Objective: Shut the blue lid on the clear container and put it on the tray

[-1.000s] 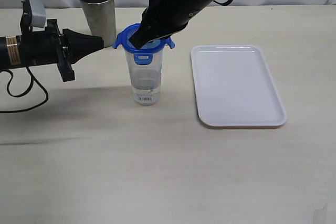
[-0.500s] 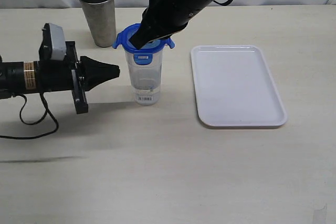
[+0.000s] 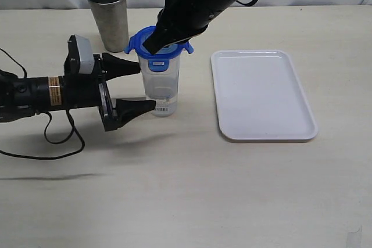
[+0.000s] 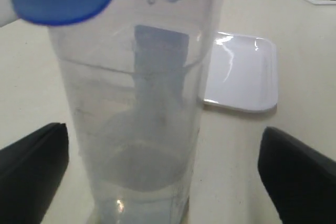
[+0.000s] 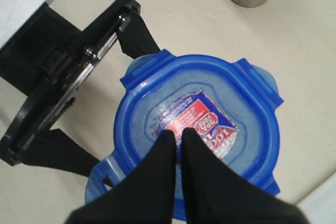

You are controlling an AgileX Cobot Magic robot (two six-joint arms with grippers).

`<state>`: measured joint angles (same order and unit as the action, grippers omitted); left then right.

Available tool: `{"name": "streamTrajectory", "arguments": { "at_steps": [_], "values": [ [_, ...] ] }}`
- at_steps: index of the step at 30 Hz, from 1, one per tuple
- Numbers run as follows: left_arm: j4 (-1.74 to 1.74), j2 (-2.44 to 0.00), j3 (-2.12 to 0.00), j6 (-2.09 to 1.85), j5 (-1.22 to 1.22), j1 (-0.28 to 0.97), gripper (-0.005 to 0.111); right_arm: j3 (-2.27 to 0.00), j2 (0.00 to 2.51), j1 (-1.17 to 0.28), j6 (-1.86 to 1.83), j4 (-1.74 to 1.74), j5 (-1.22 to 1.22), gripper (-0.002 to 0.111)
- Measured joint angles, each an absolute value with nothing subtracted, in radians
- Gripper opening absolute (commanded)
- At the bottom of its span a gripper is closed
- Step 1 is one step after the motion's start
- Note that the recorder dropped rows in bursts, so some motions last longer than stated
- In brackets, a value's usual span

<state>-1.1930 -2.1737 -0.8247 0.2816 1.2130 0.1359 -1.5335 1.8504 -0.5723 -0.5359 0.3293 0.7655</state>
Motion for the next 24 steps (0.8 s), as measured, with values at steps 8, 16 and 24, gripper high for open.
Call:
{"name": "streamTrajectory", "arguments": {
  "at_steps": [8,16,24],
  "values": [
    [-1.121,-2.208,-0.873,0.282,1.207,0.167,0.092,-1.534,1.850,-0.572,-0.536,0.329,0.765,0.005],
    [-1.114,-2.243,-0.924,0.283,1.209,0.174,0.092,-1.534,1.850,-0.572,-0.534,0.329,0.765,0.005],
    [-1.054,-2.243,-0.928,0.264,1.211,0.247,0.092,-1.534,1.850,-0.572,-0.523,0.329,0.765,0.005]
  ]
}}
